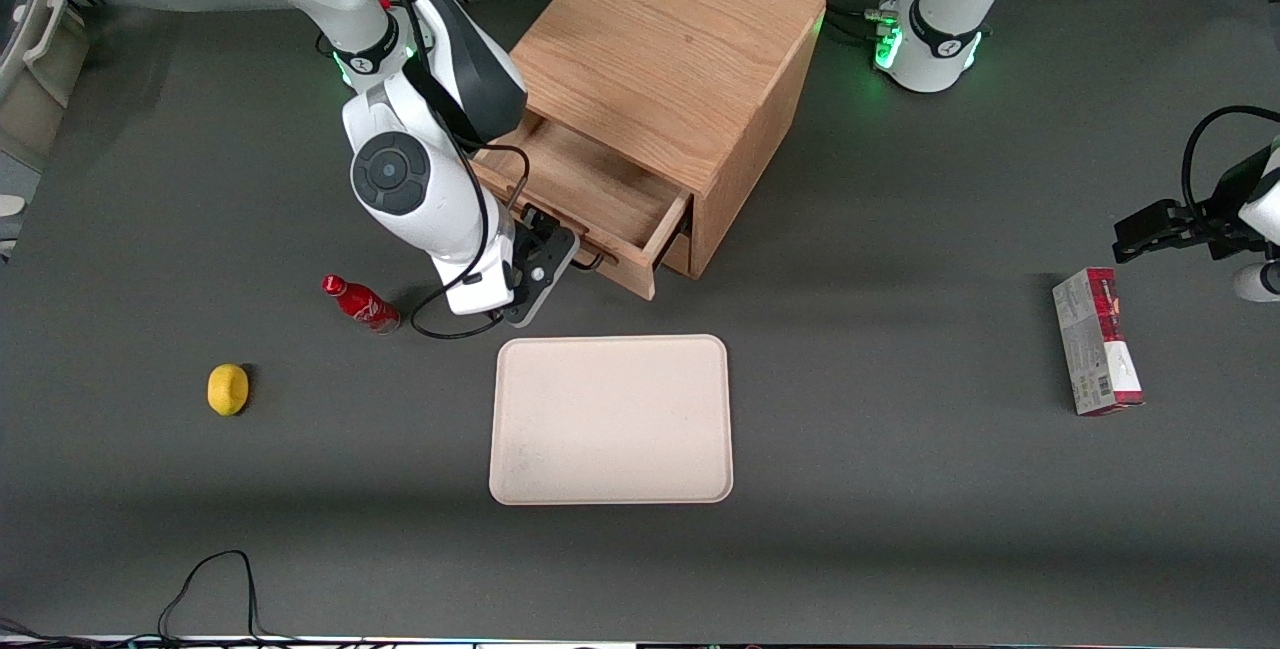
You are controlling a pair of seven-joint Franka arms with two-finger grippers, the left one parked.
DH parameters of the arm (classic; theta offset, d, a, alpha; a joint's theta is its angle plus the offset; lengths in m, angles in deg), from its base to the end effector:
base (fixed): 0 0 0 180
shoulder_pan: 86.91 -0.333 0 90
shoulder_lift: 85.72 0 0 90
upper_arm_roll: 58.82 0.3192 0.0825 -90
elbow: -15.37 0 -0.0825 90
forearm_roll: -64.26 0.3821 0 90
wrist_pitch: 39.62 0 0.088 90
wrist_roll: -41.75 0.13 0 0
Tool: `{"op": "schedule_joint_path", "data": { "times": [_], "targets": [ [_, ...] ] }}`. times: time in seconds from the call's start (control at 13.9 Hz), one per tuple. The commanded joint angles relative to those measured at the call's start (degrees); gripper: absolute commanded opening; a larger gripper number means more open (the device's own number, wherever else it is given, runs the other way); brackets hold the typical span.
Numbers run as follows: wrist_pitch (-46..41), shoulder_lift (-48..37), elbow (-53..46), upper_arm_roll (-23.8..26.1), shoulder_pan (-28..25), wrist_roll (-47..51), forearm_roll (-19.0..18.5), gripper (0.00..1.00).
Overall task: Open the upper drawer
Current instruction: 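Pull the upper drawer outward by its handle with the right gripper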
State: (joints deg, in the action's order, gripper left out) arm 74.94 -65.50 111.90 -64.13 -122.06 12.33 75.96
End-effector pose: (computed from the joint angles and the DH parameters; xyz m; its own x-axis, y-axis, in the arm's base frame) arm 0.5528 0.3420 0.3743 0.5828 0.8118 0.0372 0.8063 -0.5719 -0.1510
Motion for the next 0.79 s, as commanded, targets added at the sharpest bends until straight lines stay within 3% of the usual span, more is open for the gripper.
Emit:
{"op": "schedule_joint_path", "data": {
  "times": [0.0,0.72],
  "targets": [
    [-1.0,2.5,-3.7,-0.1,0.5,-1.3,-0.8,1.00],
    [-4.2,6.8,-10.8,-0.1,4.7,-2.3,-2.6,1.00]
  ]
}}
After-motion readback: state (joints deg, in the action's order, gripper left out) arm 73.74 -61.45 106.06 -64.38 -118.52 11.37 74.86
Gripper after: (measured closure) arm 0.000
